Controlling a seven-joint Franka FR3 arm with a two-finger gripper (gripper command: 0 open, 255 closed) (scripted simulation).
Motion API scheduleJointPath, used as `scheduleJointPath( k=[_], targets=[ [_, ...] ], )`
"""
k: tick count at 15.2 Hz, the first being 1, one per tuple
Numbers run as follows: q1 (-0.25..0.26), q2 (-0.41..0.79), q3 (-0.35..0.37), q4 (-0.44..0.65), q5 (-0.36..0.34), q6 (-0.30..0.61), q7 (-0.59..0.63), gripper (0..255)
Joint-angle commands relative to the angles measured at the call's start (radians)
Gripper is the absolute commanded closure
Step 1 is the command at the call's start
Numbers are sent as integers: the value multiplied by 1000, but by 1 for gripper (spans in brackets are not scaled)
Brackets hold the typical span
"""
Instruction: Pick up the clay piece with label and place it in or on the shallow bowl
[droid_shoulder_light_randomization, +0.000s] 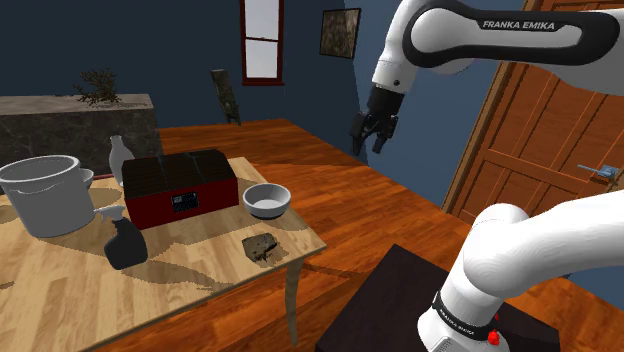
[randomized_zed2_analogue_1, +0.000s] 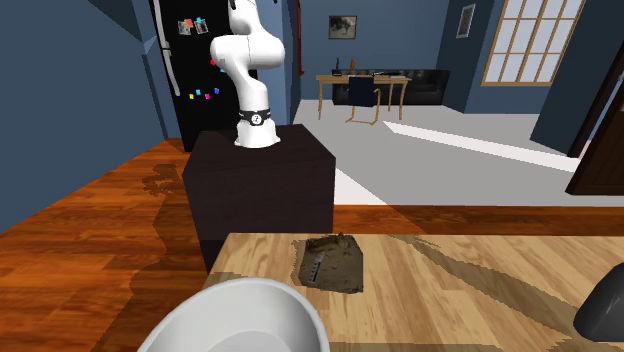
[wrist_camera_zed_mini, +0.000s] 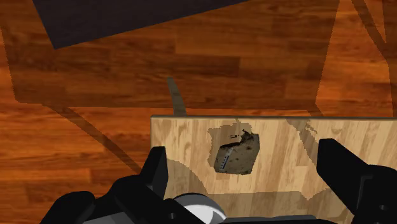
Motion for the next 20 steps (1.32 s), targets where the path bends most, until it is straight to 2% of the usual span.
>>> scheduleJointPath(
  k=[1, 11, 16, 20],
  targets=[
    [0, 0, 0, 0, 0, 0, 0, 0],
    [14, 194, 135, -151, 40, 365, 145, 0],
    [13, 356, 201, -167, 39, 550, 228, 0],
    [3, 508, 252, -150, 12, 689, 307, 0]
  ],
)
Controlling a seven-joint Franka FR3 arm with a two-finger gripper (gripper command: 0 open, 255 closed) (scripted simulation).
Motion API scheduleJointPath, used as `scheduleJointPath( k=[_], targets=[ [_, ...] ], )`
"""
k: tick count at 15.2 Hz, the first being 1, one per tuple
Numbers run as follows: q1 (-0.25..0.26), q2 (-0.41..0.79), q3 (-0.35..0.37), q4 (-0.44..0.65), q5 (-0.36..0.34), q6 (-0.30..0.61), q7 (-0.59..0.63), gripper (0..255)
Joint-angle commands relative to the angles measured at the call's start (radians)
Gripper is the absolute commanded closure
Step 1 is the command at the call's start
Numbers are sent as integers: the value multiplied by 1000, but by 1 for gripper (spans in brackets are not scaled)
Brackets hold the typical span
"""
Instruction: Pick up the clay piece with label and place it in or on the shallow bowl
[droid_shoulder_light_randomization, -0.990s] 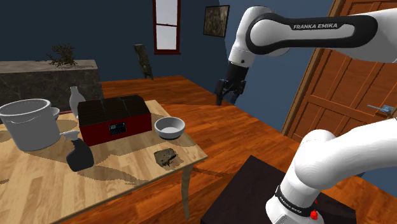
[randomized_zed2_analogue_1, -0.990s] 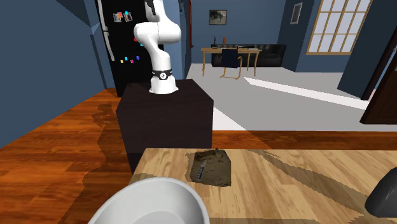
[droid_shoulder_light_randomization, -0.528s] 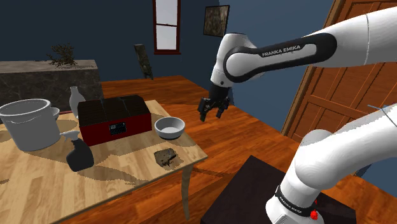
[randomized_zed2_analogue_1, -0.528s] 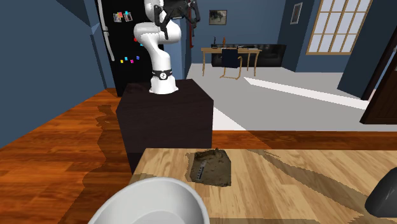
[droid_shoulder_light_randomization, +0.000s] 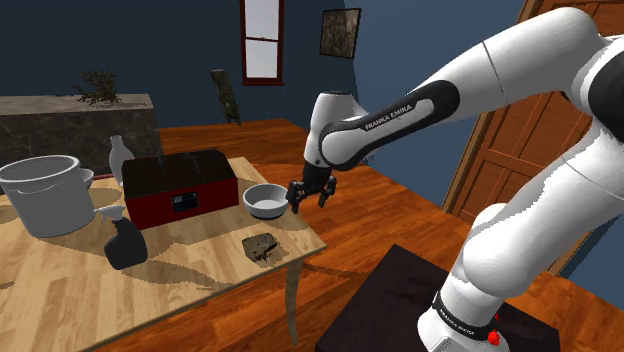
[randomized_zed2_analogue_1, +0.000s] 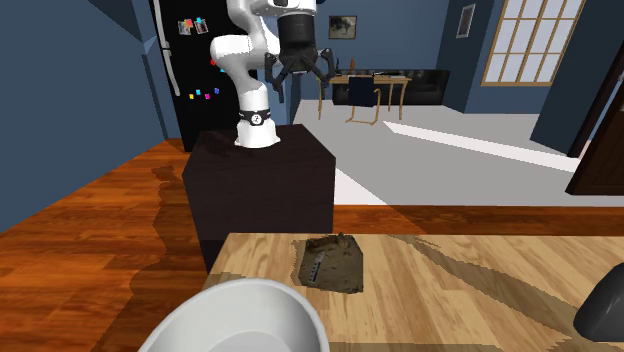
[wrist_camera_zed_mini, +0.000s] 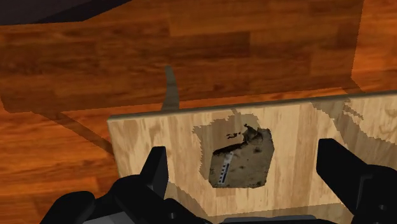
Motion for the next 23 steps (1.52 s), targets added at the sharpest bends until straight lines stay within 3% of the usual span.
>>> scheduleJointPath(
  k=[1, 5, 10, 16, 21, 23],
  targets=[
    [-6, 81, 26, 14, -21, 70, 47, 0],
    [-22, 251, 65, 63, -101, 188, 159, 0],
    [-14, 470, 66, 160, -264, 295, 339, 0],
    [72, 723, -17, 324, -428, 364, 525, 0],
    [145, 920, -85, 488, -483, 387, 615, 0],
    [150, 947, -94, 500, -488, 403, 620, 0]
  ],
)
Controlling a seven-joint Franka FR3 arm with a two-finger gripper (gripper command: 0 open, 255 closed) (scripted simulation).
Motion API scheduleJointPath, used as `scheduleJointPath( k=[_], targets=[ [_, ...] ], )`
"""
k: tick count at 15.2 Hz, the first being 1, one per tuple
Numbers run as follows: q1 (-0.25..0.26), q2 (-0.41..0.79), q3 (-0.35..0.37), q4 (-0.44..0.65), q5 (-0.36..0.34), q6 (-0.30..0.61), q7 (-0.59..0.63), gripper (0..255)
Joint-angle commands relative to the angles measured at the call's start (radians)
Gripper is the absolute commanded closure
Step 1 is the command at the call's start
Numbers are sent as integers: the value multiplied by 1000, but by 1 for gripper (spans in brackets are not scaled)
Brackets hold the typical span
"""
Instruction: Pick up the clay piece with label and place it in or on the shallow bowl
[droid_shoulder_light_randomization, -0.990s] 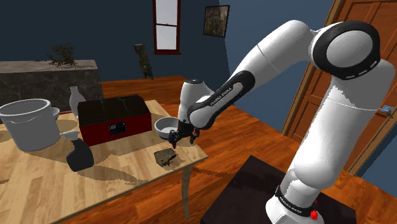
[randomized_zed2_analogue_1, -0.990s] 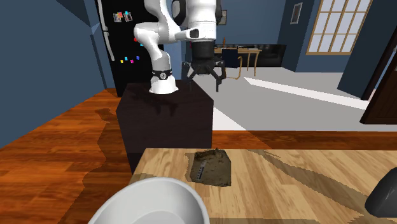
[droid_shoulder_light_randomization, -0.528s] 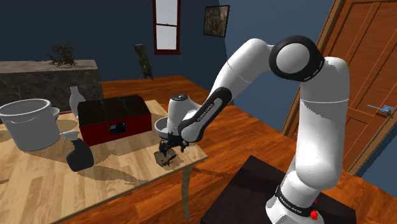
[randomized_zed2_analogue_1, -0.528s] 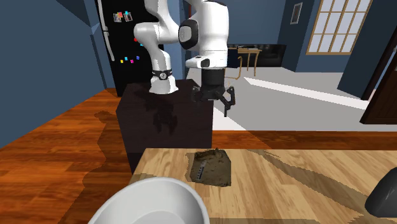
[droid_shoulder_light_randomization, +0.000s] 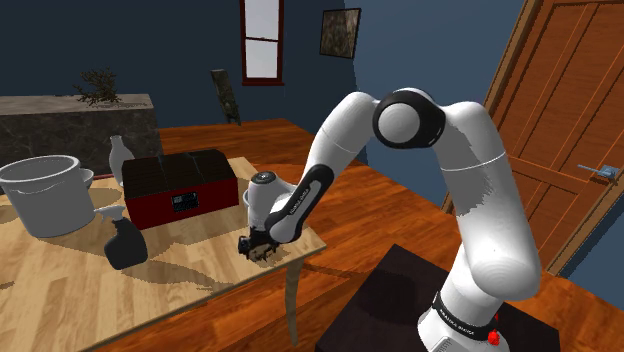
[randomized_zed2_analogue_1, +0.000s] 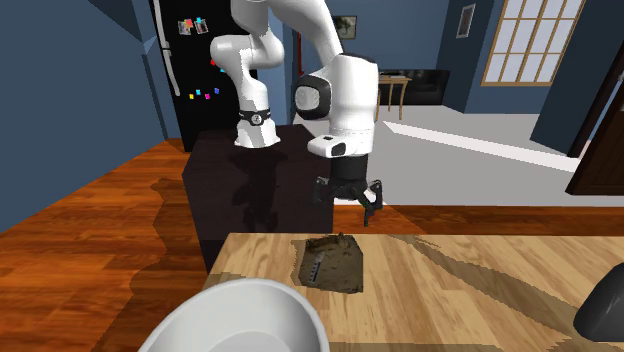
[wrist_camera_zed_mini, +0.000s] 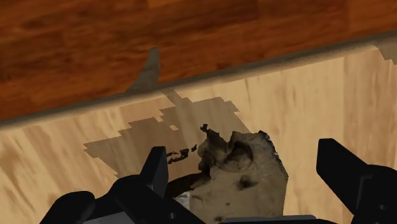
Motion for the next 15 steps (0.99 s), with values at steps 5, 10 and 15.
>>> scheduleJointPath(
  k=[5, 10, 15],
  targets=[
    [18, 87, -26, 46, -19, 43, 19, 0],
    [19, 95, -28, 50, -20, 47, 20, 0],
    [19, 95, -28, 50, -20, 47, 20, 255]
  ],
)
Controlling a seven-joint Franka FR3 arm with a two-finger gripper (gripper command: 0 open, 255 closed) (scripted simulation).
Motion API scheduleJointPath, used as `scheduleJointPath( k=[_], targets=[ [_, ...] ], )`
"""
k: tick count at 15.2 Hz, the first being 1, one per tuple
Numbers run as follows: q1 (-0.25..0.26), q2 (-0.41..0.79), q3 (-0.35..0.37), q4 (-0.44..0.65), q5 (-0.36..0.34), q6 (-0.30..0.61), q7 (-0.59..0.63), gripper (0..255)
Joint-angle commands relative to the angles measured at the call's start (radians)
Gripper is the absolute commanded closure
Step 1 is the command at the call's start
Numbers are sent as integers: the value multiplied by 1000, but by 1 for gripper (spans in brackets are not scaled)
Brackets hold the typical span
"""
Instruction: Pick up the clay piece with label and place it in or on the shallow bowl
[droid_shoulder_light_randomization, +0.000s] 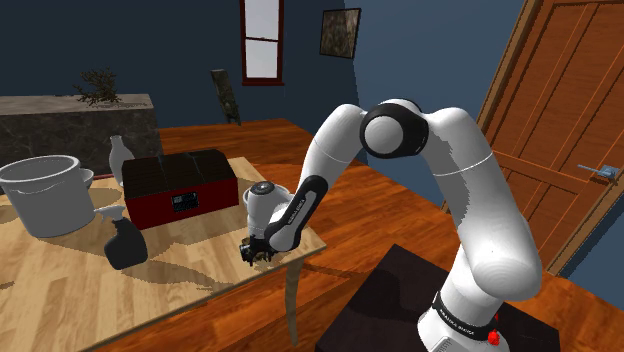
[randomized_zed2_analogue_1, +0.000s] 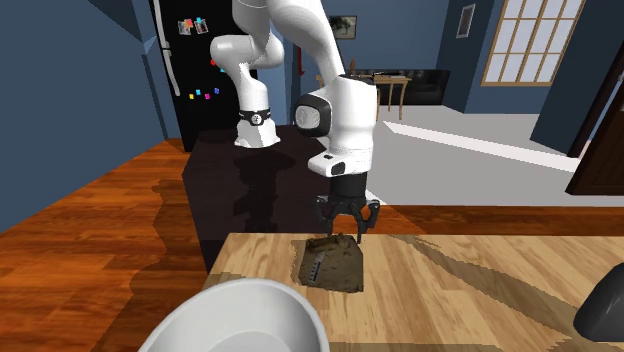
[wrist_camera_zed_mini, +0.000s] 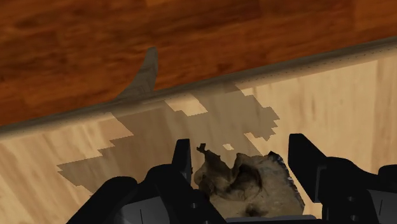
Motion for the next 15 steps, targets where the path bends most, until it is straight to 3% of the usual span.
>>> scheduleJointPath(
  k=[1, 9, 15],
  targets=[
    [0, 0, 0, 0, 0, 0, 0, 255],
    [0, 0, 0, 0, 0, 0, 0, 255],
    [-19, -76, 25, -29, 18, -48, -20, 255]
  ],
)
